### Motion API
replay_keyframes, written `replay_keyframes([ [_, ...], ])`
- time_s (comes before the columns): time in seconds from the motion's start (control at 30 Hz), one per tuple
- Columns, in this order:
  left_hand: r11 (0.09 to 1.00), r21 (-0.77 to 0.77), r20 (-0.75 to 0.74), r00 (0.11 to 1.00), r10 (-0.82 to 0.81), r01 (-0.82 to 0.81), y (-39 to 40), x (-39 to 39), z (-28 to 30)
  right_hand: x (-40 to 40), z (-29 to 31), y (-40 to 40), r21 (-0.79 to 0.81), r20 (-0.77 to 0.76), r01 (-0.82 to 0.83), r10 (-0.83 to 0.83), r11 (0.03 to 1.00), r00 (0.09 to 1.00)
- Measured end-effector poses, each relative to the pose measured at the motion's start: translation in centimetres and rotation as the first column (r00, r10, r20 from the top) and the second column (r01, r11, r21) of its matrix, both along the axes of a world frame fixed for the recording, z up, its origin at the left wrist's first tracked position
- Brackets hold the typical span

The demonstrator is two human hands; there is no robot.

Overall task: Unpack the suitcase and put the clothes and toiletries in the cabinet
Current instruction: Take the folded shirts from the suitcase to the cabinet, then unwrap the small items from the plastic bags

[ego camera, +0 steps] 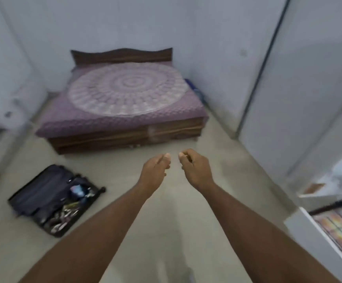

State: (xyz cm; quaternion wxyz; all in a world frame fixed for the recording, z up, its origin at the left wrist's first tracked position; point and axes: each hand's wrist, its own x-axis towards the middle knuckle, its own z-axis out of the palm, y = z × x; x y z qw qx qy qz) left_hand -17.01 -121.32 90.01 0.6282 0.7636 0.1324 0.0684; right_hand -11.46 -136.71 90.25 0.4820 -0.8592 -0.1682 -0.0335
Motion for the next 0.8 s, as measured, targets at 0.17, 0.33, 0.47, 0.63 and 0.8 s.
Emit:
replay_keyframes([
  [0.17, 0.964, 0.012, -0.108, 0.958, 0.265, -0.266, 14.8, -2.3, -3.9, 1.3, -3.1, 15.7, -0.045, -0.141, -0.283, 0.274, 0.958, 0.951],
  [0.33, 0.887, 0.019, -0.201, 0.867, 0.455, -0.461, 27.0, -2.3, -8.0, 4.7, -7.8, 30.2, -0.041, -0.231, -0.464, 0.443, 0.885, 0.866],
  [0.47, 0.810, 0.070, -0.271, 0.770, 0.578, -0.583, 36.1, -0.5, -10.7, 8.6, -11.5, 41.0, -0.063, -0.307, -0.559, 0.517, 0.827, 0.799],
  [0.63, 0.754, 0.087, -0.326, 0.696, 0.639, -0.651, 44.8, 2.1, -14.0, 12.8, -14.6, 51.4, -0.138, -0.332, -0.660, 0.593, 0.739, 0.734],
  [0.8, 0.689, 0.084, -0.413, 0.605, 0.681, -0.720, 51.8, 4.9, -17.3, 15.9, -19.4, 61.0, -0.165, -0.403, -0.724, 0.625, 0.669, 0.669],
])
